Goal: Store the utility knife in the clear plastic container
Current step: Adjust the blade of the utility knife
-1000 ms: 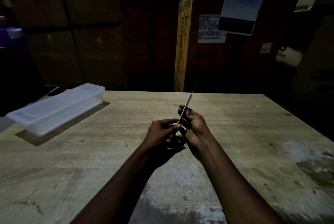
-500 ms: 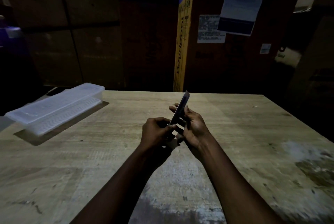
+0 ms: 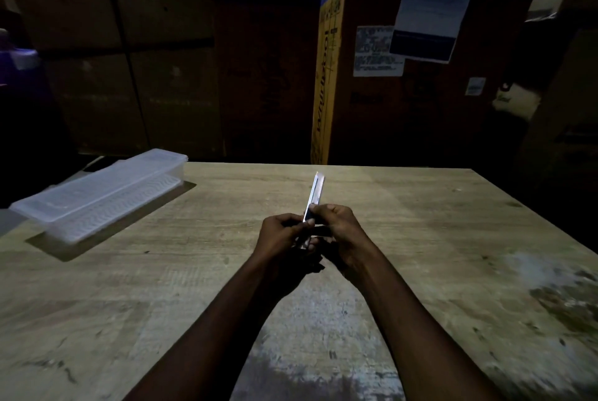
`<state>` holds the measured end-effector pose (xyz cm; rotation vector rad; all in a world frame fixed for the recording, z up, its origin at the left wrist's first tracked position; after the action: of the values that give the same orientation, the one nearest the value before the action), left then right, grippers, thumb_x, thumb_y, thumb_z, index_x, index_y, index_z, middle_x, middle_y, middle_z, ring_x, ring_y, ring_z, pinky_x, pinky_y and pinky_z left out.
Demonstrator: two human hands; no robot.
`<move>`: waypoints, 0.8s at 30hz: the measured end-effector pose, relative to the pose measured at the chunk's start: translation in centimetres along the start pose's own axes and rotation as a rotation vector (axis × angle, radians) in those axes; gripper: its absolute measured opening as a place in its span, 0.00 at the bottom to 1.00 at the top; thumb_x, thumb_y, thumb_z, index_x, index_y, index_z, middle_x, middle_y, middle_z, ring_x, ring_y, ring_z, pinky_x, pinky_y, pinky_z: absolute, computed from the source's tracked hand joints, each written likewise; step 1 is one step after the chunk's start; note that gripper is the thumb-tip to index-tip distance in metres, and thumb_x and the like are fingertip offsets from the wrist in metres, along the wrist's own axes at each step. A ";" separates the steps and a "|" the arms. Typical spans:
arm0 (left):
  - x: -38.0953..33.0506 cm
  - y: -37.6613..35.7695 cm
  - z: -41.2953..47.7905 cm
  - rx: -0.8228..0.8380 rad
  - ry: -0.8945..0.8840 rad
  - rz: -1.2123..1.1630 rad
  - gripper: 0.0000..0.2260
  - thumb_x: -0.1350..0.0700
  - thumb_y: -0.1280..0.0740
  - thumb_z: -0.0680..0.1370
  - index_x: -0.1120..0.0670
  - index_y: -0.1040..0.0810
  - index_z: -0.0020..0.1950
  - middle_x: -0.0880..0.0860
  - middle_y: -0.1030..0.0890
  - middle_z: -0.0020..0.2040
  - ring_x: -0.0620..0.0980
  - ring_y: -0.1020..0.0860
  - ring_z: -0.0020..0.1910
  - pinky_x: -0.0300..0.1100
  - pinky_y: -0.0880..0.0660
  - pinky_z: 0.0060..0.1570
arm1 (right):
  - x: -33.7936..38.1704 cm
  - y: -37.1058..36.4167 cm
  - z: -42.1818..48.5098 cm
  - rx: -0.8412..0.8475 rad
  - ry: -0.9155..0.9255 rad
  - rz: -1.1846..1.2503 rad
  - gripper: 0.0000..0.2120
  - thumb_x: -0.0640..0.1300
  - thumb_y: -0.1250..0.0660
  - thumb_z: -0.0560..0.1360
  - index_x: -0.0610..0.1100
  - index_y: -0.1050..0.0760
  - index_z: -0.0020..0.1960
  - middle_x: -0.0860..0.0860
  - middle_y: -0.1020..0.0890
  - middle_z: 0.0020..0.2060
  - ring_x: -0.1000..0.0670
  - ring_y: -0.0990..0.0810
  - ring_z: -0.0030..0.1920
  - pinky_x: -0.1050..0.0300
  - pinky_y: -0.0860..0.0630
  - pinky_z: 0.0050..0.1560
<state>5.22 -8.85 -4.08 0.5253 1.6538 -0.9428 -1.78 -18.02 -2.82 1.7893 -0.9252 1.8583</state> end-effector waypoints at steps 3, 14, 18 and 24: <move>-0.6 0.5 0.2 -0.046 -0.067 0.106 0.05 0.63 0.28 0.75 0.62 0.19 0.39 0.59 0.23 0.27 0.54 0.23 0.24 0.51 0.20 0.31 | -0.2 -0.2 -0.2 0.022 -0.006 -0.033 0.11 0.47 0.34 0.74 0.41 0.21 0.39 0.43 0.19 0.31 0.44 0.21 0.28 0.58 0.26 0.25; -1.6 2.6 1.3 -0.205 -0.131 0.078 0.08 0.56 0.30 0.78 0.57 0.16 0.55 0.55 0.15 0.44 0.51 0.17 0.41 0.42 0.21 0.38 | 0.8 -1.5 -0.8 0.115 0.108 -0.257 0.10 0.42 0.42 0.80 0.37 0.27 0.46 0.43 0.26 0.31 0.46 0.30 0.24 0.52 0.33 0.27; -0.9 2.9 0.9 -0.225 -0.085 -0.070 0.07 0.55 0.29 0.77 0.55 0.13 0.41 0.57 0.13 0.38 0.56 0.14 0.41 0.48 0.20 0.40 | 0.7 -1.6 -1.1 0.126 0.100 -0.246 0.10 0.42 0.40 0.80 0.38 0.23 0.44 0.45 0.26 0.30 0.48 0.33 0.23 0.54 0.35 0.26; -1.1 3.4 1.0 -0.298 -0.098 -0.103 0.07 0.59 0.27 0.75 0.57 0.14 0.37 0.62 0.15 0.38 0.61 0.16 0.42 0.59 0.20 0.46 | 0.4 -1.7 -1.4 0.216 0.070 -0.191 0.10 0.43 0.38 0.79 0.40 0.19 0.46 0.43 0.19 0.33 0.45 0.26 0.23 0.54 0.32 0.25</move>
<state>8.65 -7.52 -4.18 0.1910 1.7060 -0.7647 -1.66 -15.93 -2.07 1.8486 -0.5239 1.9429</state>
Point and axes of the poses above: each hand's wrist, its own z-axis towards the middle knuckle, its own y-axis out of the back of the hand, x = y × z, the point moved 6 cm from there along z, towards the middle knuckle
